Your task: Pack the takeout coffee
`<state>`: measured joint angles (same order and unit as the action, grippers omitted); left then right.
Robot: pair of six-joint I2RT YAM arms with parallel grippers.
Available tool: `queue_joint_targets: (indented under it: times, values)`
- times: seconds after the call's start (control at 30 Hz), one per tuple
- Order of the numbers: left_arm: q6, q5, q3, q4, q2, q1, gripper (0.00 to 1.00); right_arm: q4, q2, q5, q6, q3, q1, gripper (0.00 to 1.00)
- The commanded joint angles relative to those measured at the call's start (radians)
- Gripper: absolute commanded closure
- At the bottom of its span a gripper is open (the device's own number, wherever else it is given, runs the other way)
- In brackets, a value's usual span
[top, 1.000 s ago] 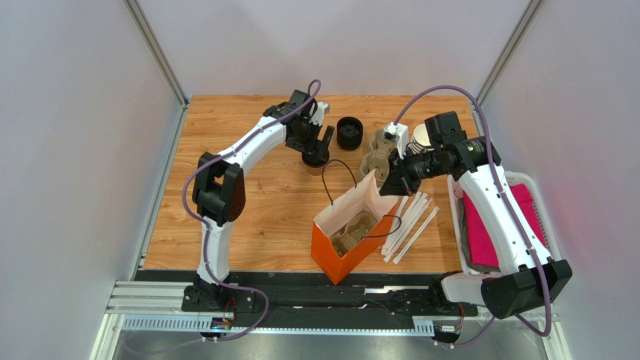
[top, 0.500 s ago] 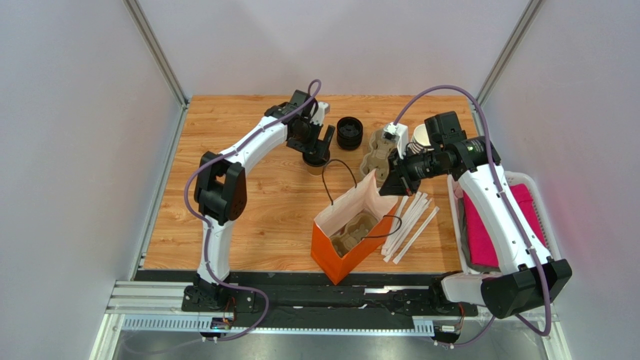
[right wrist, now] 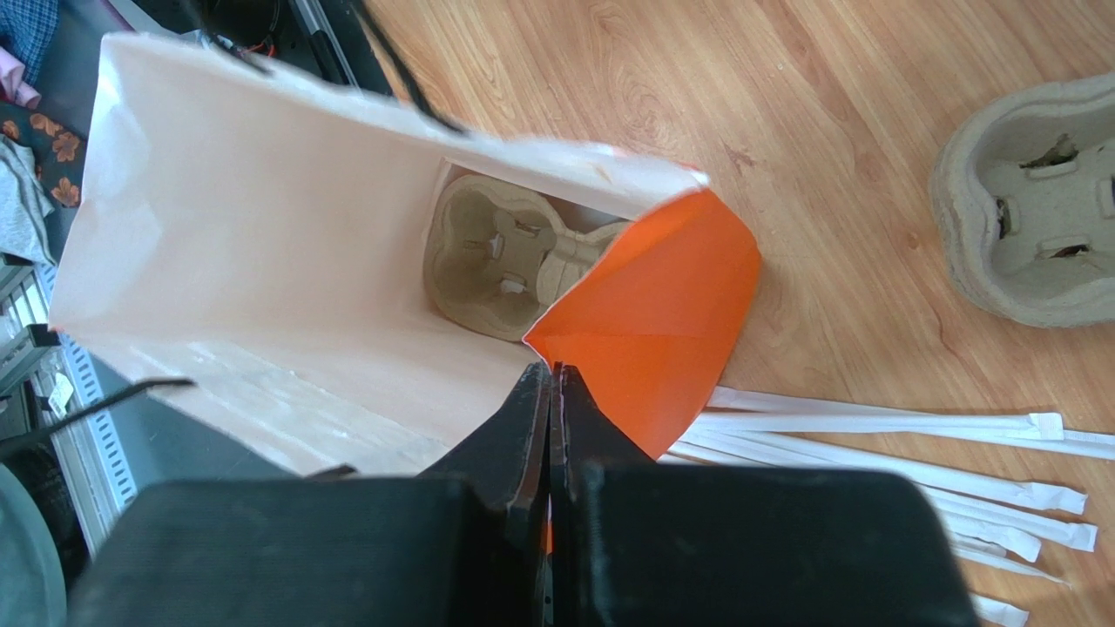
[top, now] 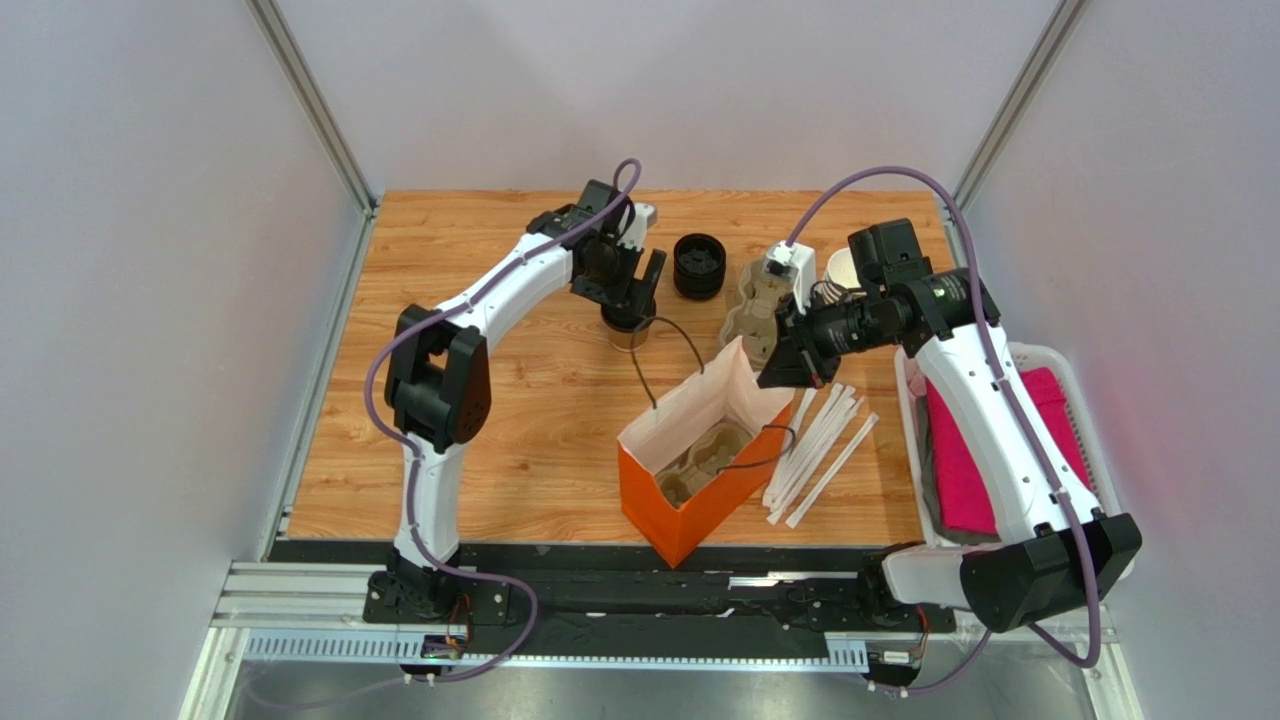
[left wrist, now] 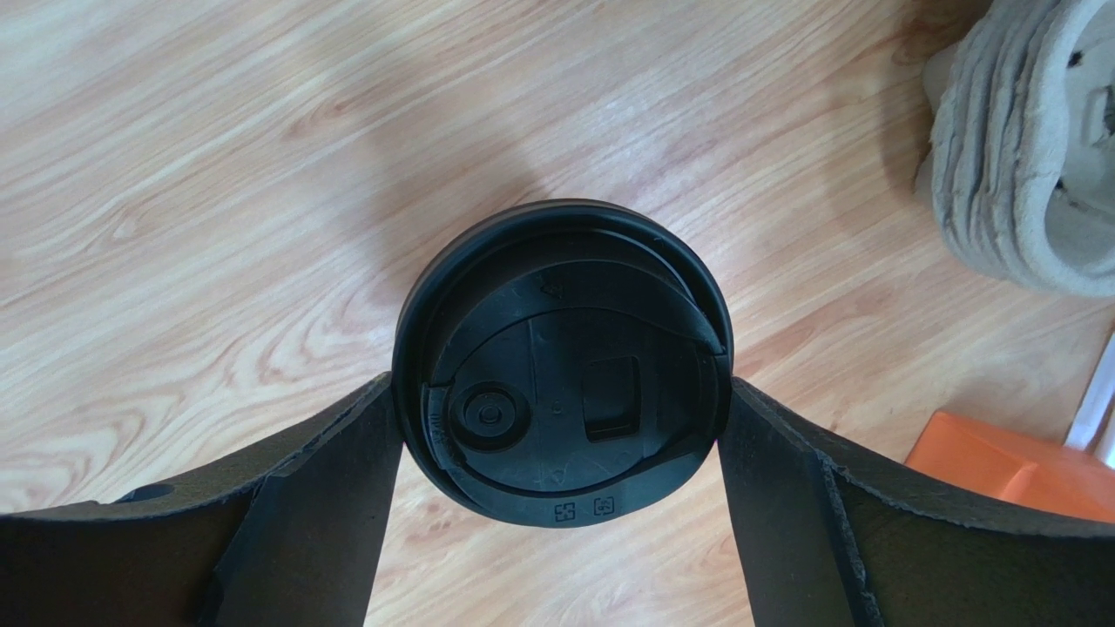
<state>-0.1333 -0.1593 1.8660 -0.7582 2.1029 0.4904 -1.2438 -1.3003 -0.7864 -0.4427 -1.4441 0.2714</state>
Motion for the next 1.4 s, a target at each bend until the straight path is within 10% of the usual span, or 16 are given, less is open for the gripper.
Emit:
queue_joint_targets:
  times: [0.0,0.6,0.97,1.37]
  values:
    - [0.058,0.012,-0.017,0.0,-0.171,0.004,0.26,0.006,-0.008,0.006,-0.001,-0.055,0.006,1.0]
    - [0.398,-0.319,-0.053,-0.242,-0.871,-0.053,0.3,0.052,-0.047,0.003,0.004,-0.185,0.17,1.0]
    - [0.61,-0.315,0.093,-0.454,-0.968,0.37,0.32,0.067,-0.042,0.019,-0.002,-0.206,0.281,1.0]
    - [0.787,0.035,0.111,-0.512,-0.887,0.849,0.35,0.084,0.004,0.101,0.022,-0.219,0.376,1.0]
